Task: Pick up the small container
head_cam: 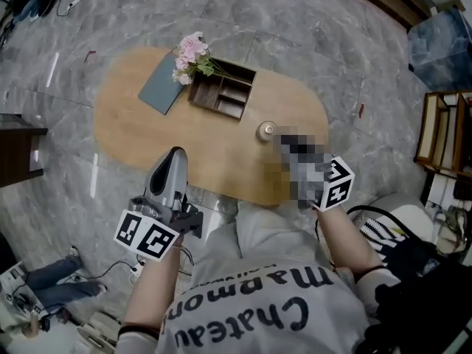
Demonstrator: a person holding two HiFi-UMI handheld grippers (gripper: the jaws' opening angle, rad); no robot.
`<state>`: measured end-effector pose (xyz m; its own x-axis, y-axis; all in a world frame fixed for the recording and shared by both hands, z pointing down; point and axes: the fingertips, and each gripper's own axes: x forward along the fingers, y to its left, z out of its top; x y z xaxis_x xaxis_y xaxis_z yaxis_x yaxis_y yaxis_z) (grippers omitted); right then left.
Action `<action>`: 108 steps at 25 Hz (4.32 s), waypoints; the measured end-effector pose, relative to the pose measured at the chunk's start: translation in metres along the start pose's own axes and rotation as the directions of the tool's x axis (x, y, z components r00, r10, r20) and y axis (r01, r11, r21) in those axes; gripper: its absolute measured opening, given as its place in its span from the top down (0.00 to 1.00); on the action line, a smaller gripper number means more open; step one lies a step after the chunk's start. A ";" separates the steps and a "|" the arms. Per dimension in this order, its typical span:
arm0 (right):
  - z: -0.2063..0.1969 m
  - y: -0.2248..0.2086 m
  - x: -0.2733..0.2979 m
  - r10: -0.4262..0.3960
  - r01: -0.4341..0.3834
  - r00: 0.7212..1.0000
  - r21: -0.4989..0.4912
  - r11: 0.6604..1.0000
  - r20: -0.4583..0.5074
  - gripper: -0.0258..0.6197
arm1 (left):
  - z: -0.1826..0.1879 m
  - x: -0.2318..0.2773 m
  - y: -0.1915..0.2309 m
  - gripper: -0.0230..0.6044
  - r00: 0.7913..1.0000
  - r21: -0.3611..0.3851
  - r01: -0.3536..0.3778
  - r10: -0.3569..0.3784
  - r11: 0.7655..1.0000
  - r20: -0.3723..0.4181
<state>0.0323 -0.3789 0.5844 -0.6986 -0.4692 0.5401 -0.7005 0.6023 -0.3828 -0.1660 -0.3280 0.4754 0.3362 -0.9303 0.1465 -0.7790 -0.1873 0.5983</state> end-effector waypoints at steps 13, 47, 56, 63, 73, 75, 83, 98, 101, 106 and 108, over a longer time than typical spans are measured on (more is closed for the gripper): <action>-0.133 -0.046 0.084 -0.018 0.051 0.981 0.169 0.984 -0.194 0.94 | -0.168 0.070 0.052 0.94 0.939 -0.052 0.001 -0.018 0.999 -0.344; -0.176 -0.115 0.168 -0.327 0.363 0.901 0.081 0.928 -0.284 0.44 | -0.217 0.080 0.073 0.94 0.887 -0.099 0.034 -0.076 0.994 -0.455; -0.175 -0.121 0.170 -0.379 0.406 0.890 0.063 0.912 -0.255 0.44 | -0.213 0.076 0.069 0.94 0.882 -0.091 0.059 -0.094 0.994 -0.461; -0.173 -0.122 0.169 -0.400 0.422 0.892 0.068 0.904 -0.211 0.44 | -0.208 0.069 0.061 0.94 0.885 -0.081 0.069 -0.098 0.994 -0.455; -0.166 -0.124 0.162 -0.408 0.415 0.893 -0.004 0.910 -0.193 0.45 | -0.201 0.058 0.046 0.94 0.884 -0.054 0.086 -0.101 0.995 -0.457; -0.165 -0.124 0.161 -0.405 0.413 0.893 -0.003 0.911 -0.197 0.45 | -0.201 0.056 0.043 0.94 0.883 -0.051 0.090 -0.103 0.995 -0.459; -0.165 -0.122 0.157 -0.396 0.405 0.901 0.014 0.914 -0.178 0.45 | -0.196 0.051 0.045 0.94 0.888 -0.039 0.084 -0.092 0.996 -0.450; -0.107 -0.096 0.127 -0.354 0.355 0.932 0.004 0.935 -0.072 0.45 | -0.149 0.055 0.038 0.94 0.935 0.037 0.084 -0.066 0.996 -0.350; -0.084 -0.080 0.109 -0.338 0.337 0.940 -0.010 0.941 -0.040 0.45 | -0.125 0.047 0.030 0.94 0.950 0.061 0.065 -0.043 0.996 -0.308; -0.026 -0.061 0.075 -0.314 0.316 0.947 -0.032 0.948 0.067 0.45 | -0.080 0.054 0.005 0.94 0.975 0.092 0.075 -0.053 0.993 -0.216; 0.001 -0.053 0.060 -0.301 0.307 0.947 -0.039 0.951 0.116 0.45 | -0.060 0.061 -0.010 0.94 0.980 0.126 0.101 -0.077 0.987 -0.184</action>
<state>0.0275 -0.4395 0.6362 -0.4676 -0.7005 0.5391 -0.8749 0.4538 -0.1693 -0.1061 -0.3636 0.5255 0.4865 -0.8394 0.2424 -0.8017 -0.3186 0.5057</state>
